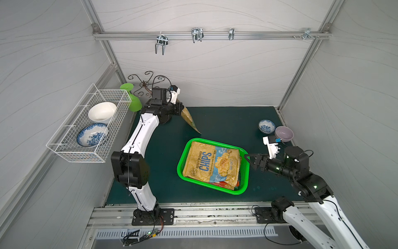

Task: Put the potato chips into the basket
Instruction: Pick up the potato chip from the center of the board.

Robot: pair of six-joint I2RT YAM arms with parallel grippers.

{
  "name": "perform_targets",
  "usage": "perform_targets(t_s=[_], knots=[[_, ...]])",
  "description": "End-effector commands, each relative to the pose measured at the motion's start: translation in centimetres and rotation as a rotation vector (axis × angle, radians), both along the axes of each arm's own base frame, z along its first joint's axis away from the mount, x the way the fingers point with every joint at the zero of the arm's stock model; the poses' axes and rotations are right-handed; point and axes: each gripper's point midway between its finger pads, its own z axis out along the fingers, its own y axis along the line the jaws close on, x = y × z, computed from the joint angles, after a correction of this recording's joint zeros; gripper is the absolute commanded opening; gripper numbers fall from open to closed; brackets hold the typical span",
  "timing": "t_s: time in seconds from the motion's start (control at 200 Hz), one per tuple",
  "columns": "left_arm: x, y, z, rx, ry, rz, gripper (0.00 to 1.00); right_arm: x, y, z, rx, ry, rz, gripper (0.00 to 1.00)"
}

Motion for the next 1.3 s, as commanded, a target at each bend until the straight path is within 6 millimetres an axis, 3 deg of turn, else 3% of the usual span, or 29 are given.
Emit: perform_targets(t_s=[0.0, 0.06, 0.195, 0.485, 0.815, 1.076, 1.296], knots=[[-1.4, -0.7, 8.6, 0.068, -0.269, -0.033, 0.00, -0.3, 0.2, -0.2, 0.012, 0.004, 0.018, 0.70], [-2.5, -1.1, 11.0, 0.083, -0.319, -0.053, 0.00, -0.3, 0.2, -0.3, 0.013, 0.004, 0.018, 0.70], [-5.6, -2.6, 13.4, 0.049, -0.299, -0.154, 0.00, -0.4, 0.4, -0.3, 0.022, 0.006, 0.030, 0.71], [-13.6, -6.3, 15.5, -0.101, -0.158, -0.435, 0.00, -0.3, 1.8, -0.5, 0.082, 0.055, 0.086, 0.71], [-21.2, -8.1, 17.0, -0.266, -0.070, -0.674, 0.00, -0.2, 5.3, 0.7, 0.296, 0.187, 0.225, 0.70], [-25.3, -8.6, 18.1, -0.400, -0.030, -0.793, 0.00, 0.8, 7.0, 0.2, 0.345, 0.258, 0.255, 0.67], [-26.4, -8.8, 19.5, -0.502, -0.009, -0.834, 0.00, 1.0, 9.2, 0.4, 0.351, 0.255, 0.310, 0.67]])
